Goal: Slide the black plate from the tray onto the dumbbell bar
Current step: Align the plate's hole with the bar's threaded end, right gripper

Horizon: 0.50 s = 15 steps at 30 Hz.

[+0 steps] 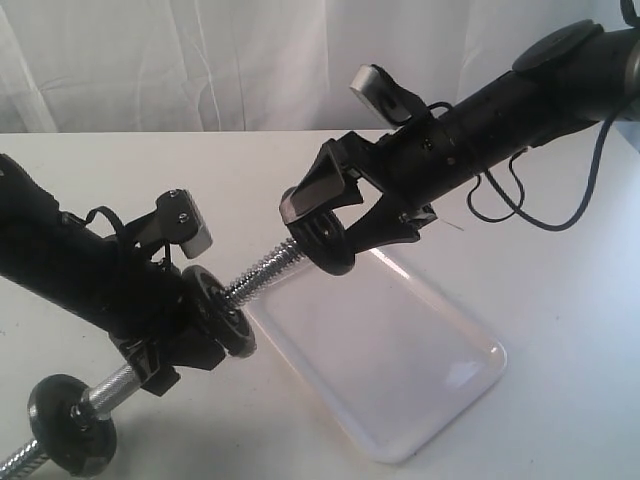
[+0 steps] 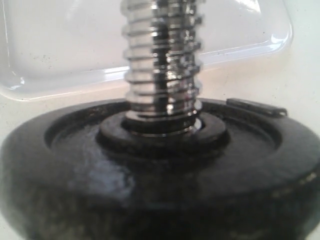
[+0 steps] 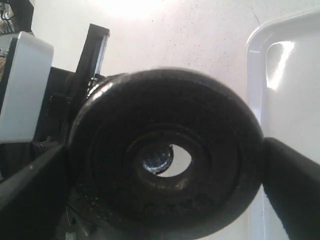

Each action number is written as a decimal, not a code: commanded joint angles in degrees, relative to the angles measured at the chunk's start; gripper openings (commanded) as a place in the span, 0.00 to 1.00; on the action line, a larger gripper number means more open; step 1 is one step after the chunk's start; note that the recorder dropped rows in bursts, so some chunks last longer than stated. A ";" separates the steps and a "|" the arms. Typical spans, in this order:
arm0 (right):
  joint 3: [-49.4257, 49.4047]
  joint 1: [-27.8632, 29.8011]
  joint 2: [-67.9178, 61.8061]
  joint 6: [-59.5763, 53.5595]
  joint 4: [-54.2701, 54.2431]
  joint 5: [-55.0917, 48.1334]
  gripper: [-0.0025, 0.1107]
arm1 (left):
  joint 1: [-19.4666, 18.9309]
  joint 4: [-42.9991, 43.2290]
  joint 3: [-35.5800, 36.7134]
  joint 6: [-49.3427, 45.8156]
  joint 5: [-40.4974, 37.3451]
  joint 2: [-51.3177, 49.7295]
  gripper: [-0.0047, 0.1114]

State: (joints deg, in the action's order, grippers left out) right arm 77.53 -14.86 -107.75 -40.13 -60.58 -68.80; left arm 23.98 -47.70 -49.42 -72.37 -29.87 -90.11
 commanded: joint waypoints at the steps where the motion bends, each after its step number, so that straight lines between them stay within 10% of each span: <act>1: 0.38 0.08 1.00 -0.96 -4.04 -1.16 0.02 | 0.13 -7.61 -1.37 -1.27 -2.92 2.98 0.04; 15: 0.38 0.08 0.87 -0.96 -4.19 -1.16 0.02 | 0.13 -7.38 -1.37 -2.64 -0.76 6.74 0.04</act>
State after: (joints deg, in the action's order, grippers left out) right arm 77.53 -14.86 -107.65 -40.15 -62.66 -69.24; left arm 23.88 -46.73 -49.19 -73.86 -29.17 -86.81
